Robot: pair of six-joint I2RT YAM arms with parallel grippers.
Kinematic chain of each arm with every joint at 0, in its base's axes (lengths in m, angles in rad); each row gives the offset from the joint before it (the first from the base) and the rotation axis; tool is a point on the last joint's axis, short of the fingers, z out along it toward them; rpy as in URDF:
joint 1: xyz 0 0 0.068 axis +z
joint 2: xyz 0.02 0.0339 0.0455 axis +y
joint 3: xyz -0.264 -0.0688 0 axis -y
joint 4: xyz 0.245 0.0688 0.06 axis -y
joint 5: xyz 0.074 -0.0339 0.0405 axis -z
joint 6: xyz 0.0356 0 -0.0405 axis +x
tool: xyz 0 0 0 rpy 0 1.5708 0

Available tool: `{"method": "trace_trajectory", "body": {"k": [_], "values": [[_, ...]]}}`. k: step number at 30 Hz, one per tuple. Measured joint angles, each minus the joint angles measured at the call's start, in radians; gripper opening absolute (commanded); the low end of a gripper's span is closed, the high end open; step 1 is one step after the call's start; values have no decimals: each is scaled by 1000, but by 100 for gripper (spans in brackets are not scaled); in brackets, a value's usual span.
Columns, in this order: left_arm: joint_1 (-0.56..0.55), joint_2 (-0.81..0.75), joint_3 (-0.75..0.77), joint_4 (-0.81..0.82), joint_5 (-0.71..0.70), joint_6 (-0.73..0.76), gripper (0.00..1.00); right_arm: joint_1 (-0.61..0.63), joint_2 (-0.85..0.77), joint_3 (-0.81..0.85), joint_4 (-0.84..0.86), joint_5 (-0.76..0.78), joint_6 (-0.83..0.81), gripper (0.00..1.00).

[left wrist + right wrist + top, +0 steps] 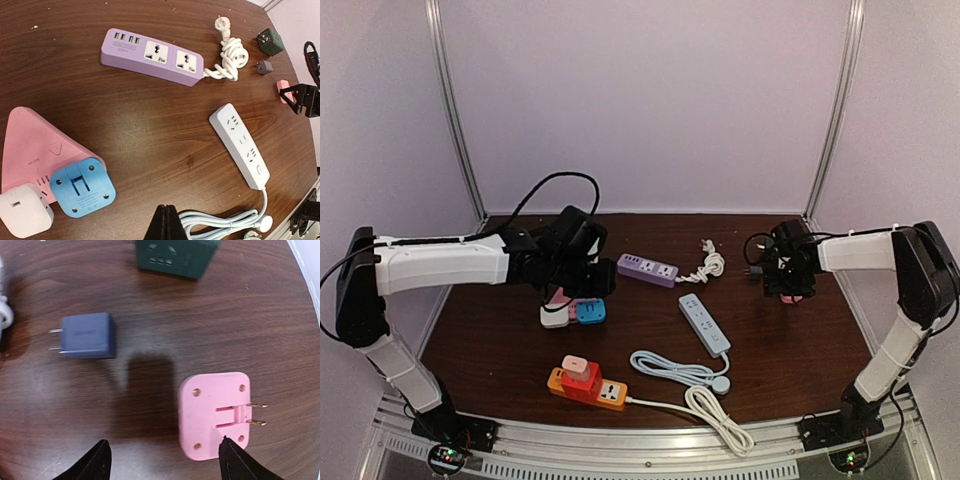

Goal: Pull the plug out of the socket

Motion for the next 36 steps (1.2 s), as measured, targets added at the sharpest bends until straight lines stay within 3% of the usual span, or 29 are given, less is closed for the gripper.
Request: {"method": "trace_trajectory", "body": {"k": [13,23,36], "values": [[135,-215,-257,-20,-50,-51,0,265,-100,74,4,-205,25,80],[159,-429,-457,-82,-81,-109,0,654,-101,176,55,-317,-66,75],[160,-470,-487,-106,-81,-137,0,915,35,448,-6,-408,-210,68]]}}
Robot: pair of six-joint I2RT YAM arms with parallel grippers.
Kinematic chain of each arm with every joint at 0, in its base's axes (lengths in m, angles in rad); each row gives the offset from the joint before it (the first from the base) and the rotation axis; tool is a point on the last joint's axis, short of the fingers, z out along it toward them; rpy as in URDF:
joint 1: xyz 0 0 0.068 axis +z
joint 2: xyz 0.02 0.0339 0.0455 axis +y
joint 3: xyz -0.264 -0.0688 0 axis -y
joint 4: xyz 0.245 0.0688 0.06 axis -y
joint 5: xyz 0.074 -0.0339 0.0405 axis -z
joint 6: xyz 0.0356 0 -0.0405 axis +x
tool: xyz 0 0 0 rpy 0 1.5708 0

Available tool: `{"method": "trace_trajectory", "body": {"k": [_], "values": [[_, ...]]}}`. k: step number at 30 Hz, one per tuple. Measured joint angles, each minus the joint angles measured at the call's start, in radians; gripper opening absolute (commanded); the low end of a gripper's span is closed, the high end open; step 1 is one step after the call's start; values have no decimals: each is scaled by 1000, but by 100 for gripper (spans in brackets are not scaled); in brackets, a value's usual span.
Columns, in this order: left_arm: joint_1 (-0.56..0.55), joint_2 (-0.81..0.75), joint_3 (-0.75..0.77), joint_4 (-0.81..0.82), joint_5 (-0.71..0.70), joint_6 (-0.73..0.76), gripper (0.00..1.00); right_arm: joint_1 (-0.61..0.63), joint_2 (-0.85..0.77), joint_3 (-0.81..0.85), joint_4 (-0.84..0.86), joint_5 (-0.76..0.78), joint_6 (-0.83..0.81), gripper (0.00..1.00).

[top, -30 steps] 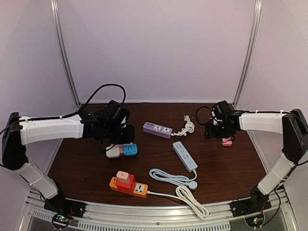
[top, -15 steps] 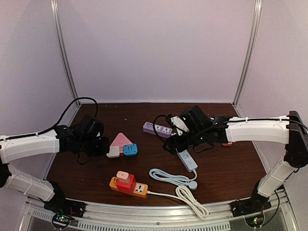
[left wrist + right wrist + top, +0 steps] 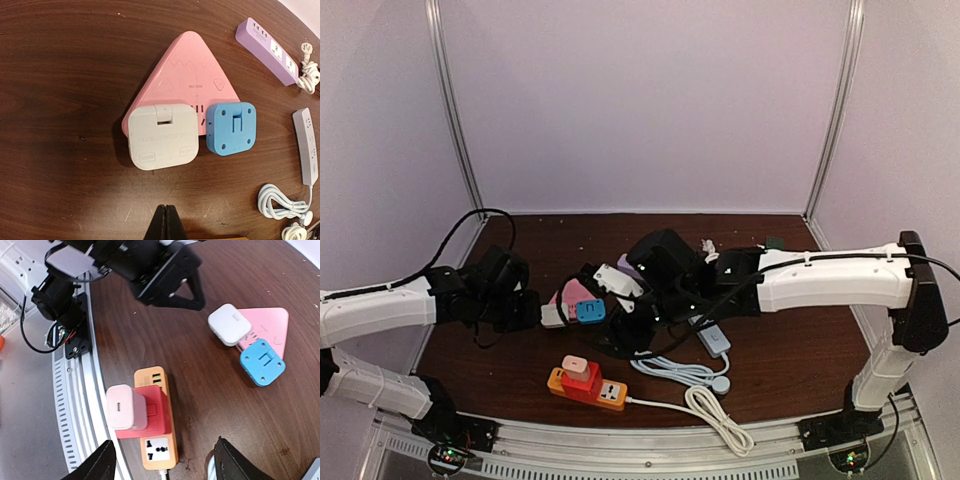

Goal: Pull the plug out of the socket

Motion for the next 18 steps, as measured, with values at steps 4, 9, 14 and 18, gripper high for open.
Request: {"method": "trace_trajectory", "body": {"k": [4,9,14,18], "values": [[0,0,0,-2,0,0,0,64,61,59,-45,-5,-24,66],[0,-22,-3,-5,0,0,0,124,127,109,-85,-4,-45,62],[0,-64,-18,-6,-2,0,0,141,170,127,-100,27,-61,60],[0,-101,-36,-14,-5,-3,0,140,210,156,-103,59,-72,57]]}}
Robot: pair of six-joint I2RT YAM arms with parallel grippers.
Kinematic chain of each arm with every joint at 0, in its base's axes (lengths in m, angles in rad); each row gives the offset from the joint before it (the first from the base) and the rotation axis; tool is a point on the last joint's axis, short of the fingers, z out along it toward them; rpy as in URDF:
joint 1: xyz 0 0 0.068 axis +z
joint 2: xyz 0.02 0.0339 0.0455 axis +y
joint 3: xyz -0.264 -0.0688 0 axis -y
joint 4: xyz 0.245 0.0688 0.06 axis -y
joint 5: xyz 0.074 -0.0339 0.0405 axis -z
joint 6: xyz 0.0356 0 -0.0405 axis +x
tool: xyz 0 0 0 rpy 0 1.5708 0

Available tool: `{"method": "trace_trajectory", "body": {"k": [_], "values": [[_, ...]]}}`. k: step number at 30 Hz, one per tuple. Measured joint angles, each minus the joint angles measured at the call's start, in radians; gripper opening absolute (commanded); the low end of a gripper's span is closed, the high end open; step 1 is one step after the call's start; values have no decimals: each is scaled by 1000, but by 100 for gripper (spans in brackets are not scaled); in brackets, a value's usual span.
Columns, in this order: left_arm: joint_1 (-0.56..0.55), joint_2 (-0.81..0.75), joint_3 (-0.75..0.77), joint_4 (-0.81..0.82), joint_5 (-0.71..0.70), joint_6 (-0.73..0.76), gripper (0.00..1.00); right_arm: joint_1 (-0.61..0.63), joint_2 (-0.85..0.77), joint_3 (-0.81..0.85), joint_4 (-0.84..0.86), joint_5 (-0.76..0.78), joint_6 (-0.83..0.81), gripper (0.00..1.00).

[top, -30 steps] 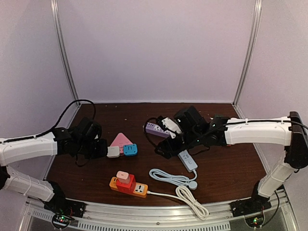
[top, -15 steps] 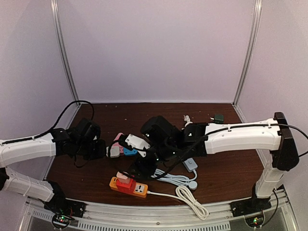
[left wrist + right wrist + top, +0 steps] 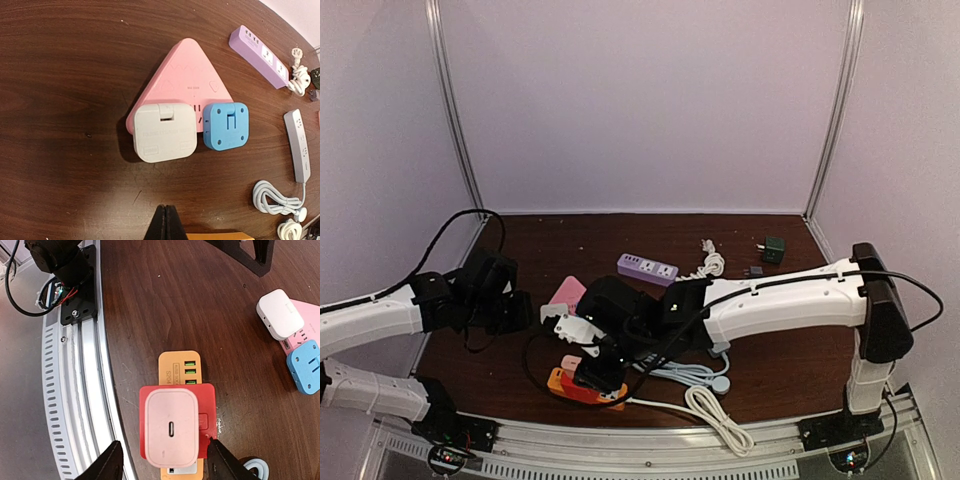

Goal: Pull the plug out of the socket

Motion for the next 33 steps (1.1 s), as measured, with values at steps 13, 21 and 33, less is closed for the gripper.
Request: {"method": "trace_trajectory", "body": {"k": [13,21,33], "values": [[0,-23,-8,-13,1,-1,0,-2,36,30,10,31,-4,34],[0,-13,-12,18,31,2,0,-2,43,31,21,94,3,19],[-7,70,-11,117,152,18,0,-43,-76,-146,76,267,85,14]]}}
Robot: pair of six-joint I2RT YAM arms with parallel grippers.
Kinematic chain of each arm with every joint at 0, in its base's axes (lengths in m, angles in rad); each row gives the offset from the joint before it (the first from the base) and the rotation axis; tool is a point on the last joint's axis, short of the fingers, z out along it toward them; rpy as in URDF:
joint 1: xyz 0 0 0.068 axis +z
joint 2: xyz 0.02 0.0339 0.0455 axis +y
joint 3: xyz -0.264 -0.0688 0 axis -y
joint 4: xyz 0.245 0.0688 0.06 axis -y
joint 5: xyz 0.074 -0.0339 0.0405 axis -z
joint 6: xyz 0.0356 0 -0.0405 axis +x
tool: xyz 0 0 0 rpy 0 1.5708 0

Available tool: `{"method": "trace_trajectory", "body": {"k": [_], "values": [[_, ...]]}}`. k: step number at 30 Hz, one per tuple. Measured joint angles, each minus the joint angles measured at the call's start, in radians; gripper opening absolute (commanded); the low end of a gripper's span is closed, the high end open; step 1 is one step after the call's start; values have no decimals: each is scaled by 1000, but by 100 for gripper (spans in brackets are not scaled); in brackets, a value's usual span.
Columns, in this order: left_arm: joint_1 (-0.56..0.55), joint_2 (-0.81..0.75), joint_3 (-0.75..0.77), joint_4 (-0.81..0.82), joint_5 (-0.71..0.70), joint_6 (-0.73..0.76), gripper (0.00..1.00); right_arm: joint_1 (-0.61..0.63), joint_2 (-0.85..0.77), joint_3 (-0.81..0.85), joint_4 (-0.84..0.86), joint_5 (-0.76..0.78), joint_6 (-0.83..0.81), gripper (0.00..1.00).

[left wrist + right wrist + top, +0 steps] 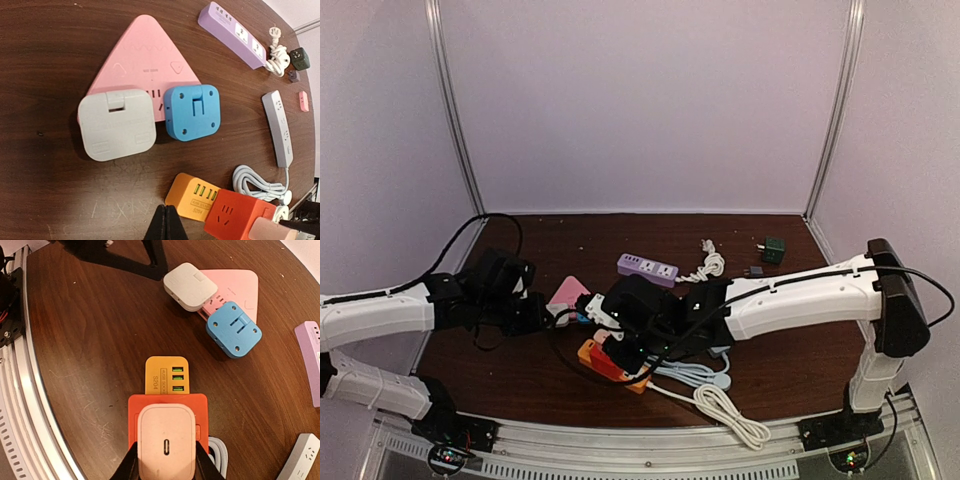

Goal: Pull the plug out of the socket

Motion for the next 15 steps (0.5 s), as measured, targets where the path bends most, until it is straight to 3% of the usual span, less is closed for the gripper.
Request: {"method": "trace_trajectory", "body": {"k": [4,12,15], "values": [[-32,16,0,57,43,-15,0,-13,-10,-17,11,17,16,16],[-98,82,-27,217,120,-83,0,-13,-10,-17,10,22,11,47],[-113,115,-31,259,134,-102,0,-16,-10,-17,6,27,11,50]]}}
